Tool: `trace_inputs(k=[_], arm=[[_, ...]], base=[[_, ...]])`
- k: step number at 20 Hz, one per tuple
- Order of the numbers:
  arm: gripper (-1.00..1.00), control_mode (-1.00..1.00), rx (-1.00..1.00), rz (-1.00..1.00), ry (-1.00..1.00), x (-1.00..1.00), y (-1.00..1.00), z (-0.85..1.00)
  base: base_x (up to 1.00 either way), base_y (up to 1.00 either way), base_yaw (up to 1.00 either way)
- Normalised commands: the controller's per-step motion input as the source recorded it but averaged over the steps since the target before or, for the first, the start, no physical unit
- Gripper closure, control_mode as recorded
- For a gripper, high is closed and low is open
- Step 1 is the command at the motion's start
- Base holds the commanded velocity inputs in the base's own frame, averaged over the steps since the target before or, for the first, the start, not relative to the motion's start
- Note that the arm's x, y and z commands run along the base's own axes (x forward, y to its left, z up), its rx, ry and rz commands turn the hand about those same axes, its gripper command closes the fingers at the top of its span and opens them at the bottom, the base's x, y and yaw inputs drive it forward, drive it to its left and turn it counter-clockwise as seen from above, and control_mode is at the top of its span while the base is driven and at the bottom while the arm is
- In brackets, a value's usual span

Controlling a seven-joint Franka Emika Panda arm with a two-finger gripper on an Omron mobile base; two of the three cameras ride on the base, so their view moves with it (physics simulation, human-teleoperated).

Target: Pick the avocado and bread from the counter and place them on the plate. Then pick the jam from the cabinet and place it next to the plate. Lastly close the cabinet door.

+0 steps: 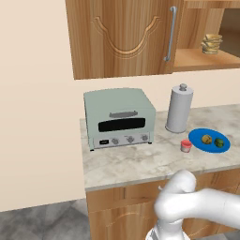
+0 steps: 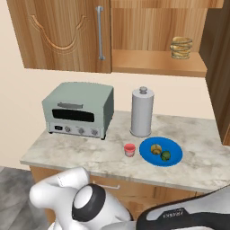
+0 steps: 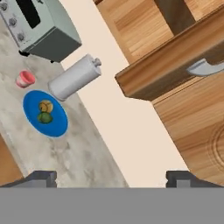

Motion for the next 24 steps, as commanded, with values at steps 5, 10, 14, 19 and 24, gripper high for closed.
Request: trace_inputs(k=[5, 10, 14, 19, 24], arm=[[-1.00, -1.00, 0.04, 0.26, -0.21, -0.01, -0.34, 0.22], [-1.00, -1.00, 0.00, 0.34, -0.21, 0.00, -0.27, 0.14], [-1.00, -1.00, 0.00, 0.37, -0.23, 0.02, -0.25, 0.13], [-1.00, -1.00, -0.04, 0.32, -0.21, 0.00, -0.28, 0.15], [-1.00, -1.00, -0.14, 0.22, -0.13, 0.02, -0.19, 0.12]], base=[[0.00, 0.00, 0.00], [0.00, 0.00, 0.00], [0.00, 0.00, 0.00], [0.00, 0.00, 0.00], [0.00, 0.00, 0.00]])
